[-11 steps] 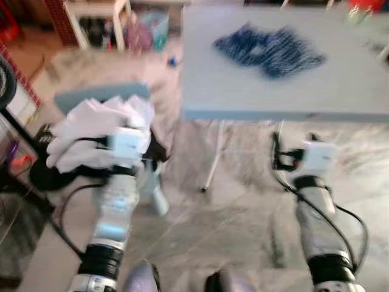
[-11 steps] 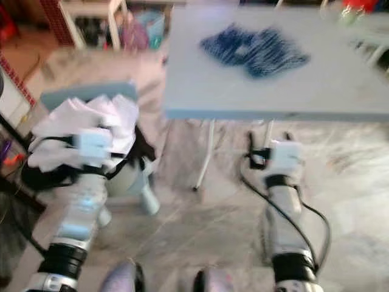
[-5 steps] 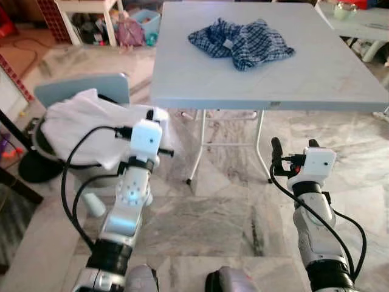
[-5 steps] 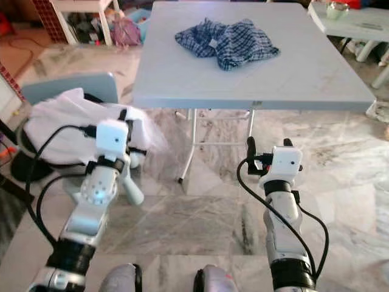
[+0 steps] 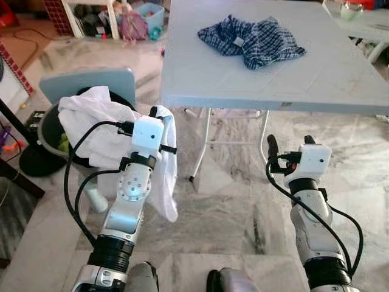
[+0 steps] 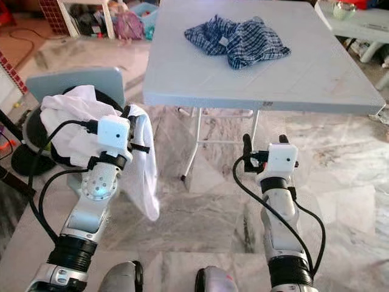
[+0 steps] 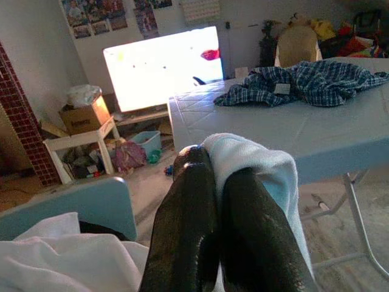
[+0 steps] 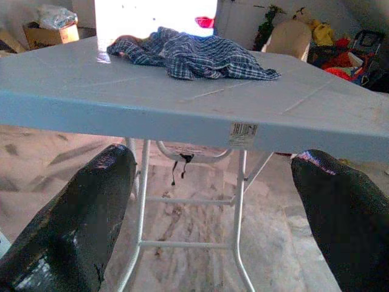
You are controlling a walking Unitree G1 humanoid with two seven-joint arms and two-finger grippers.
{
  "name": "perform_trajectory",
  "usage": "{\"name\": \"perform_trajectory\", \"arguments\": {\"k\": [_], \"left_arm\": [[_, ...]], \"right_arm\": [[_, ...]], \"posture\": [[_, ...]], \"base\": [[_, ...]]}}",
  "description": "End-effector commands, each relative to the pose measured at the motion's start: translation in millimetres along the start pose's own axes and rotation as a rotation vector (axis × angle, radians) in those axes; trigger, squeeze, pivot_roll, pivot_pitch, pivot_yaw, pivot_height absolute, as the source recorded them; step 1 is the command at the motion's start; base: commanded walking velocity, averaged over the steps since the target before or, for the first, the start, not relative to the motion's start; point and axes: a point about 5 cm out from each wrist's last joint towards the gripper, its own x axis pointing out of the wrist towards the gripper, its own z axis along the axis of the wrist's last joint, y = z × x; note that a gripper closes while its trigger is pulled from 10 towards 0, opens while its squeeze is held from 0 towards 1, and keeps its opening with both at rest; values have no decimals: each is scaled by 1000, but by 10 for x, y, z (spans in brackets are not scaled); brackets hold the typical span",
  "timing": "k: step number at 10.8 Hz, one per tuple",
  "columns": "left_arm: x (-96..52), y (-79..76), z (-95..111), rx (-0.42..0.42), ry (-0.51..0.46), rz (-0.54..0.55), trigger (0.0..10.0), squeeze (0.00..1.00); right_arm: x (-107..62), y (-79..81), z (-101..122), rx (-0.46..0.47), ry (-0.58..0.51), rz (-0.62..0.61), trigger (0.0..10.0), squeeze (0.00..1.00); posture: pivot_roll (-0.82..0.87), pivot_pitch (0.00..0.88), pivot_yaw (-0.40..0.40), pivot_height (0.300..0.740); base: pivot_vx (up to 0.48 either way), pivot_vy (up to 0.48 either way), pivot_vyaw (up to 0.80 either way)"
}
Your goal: Hang hanger
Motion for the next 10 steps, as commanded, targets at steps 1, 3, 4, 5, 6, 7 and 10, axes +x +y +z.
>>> {"name": "perform_trajectory", "arguments": {"k": [1,3,4,5,6,7,10], "left_arm": [[23,-29,78,2,-33,-16,10000,0],[-19,22,15,10,-7,-11,10000,0],[-54,39,-15,15,2,-11,10000,0],[-93,55,-53,19,16,-7,10000,0],[-105,52,-65,20,21,-7,10000,0],[-96,35,-60,17,23,-8,10000,0],[-32,-90,-33,-1,17,-41,10000,0]], "right_arm": [[-19,-38,1,-6,4,-18,10000,0],[-41,-53,-14,-6,9,-20,10000,0],[-56,-70,-25,-8,14,-22,10000,0],[-72,-77,-30,-11,17,-19,10000,0],[-77,-77,-27,-13,18,-18,10000,0],[-73,-71,-24,-14,18,-14,10000,0],[-63,-63,-12,-18,15,-12,10000,0]], "posture": [[-34,140,-15,740],[-34,143,-14,740],[-35,145,-16,740],[-36,151,-18,740],[-35,155,-21,740],[-36,157,-23,740],[-40,158,-23,740]], "base": [[0,-319,0],[0,-326,0],[0,-322,0],[0,-322,0],[0,-326,0],[0,-326,0],[0,-303,0]]}}
